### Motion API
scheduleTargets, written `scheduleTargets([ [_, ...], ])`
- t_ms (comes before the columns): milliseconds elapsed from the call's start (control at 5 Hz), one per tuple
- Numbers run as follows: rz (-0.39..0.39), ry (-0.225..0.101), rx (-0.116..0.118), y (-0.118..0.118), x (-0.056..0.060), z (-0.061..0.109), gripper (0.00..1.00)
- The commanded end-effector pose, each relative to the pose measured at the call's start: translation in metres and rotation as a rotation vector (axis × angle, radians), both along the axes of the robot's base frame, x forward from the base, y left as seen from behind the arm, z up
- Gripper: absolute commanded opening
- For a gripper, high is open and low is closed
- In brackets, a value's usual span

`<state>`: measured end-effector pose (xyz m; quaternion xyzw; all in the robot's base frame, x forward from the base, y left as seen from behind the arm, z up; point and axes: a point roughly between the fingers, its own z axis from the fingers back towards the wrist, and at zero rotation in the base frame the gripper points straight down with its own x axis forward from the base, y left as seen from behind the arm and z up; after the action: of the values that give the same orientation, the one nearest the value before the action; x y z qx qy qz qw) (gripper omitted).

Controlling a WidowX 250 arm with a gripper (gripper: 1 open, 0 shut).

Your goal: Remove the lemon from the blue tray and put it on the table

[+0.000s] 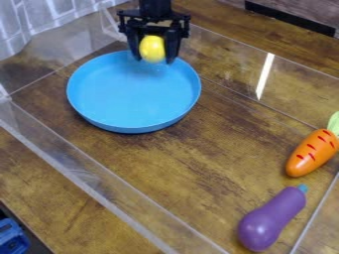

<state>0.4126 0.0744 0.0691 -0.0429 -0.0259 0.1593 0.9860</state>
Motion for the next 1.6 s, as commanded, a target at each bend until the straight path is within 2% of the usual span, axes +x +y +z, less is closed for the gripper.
scheduleTargets([
  [0, -0.029, -0.101, 0.021, -0.008, 0.0, 0.042, 0.0],
  [200, -0.047, -0.104, 0.017, -0.013, -0.01, 0.048, 0.0],
  [400, -0.076, -0.125, 0.009, -0.032, -0.011, 0.062, 0.0],
  [600, -0.104, -0.127, 0.004, -0.049, -0.01, 0.06, 0.0],
  [800, -0.151, -0.127, -0.001, -0.049, -0.012, 0.063, 0.0],
  [1000, -0.208, -0.082, 0.008, -0.075, -0.016, 0.053, 0.0],
  [1200, -0.229, -0.039, 0.017, -0.099, -0.025, 0.039, 0.0],
  [1400, -0.246, -0.007, 0.028, -0.117, -0.04, 0.022, 0.0],
])
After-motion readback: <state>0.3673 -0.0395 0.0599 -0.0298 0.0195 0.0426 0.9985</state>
